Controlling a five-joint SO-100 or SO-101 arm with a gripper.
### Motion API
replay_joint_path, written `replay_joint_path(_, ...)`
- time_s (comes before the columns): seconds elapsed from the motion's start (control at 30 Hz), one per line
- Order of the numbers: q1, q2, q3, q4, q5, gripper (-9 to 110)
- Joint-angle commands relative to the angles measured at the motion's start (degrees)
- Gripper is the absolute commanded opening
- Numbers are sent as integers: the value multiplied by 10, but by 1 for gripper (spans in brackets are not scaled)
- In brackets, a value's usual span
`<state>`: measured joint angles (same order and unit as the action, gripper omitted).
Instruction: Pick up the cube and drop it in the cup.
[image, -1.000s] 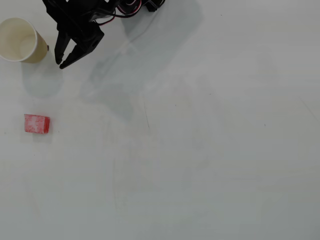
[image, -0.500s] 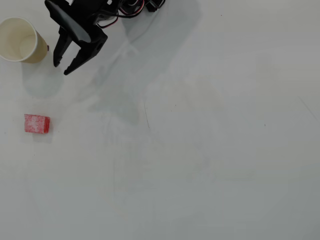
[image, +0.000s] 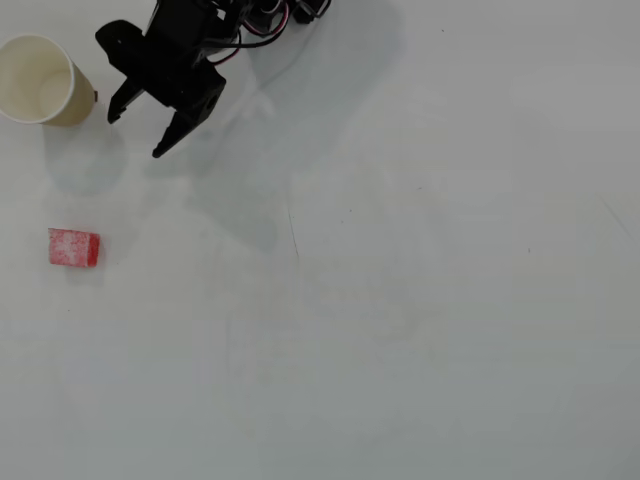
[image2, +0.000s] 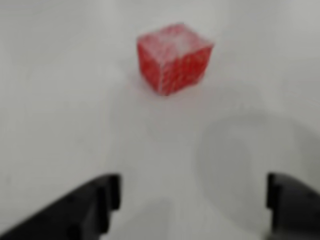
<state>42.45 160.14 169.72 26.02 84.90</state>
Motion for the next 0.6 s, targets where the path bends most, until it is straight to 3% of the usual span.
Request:
replay_joint_path(0.0,-1,-68,-159,-14,-4,26)
replay_joint_path(0.57,-9,-283,-406,4,-3,26)
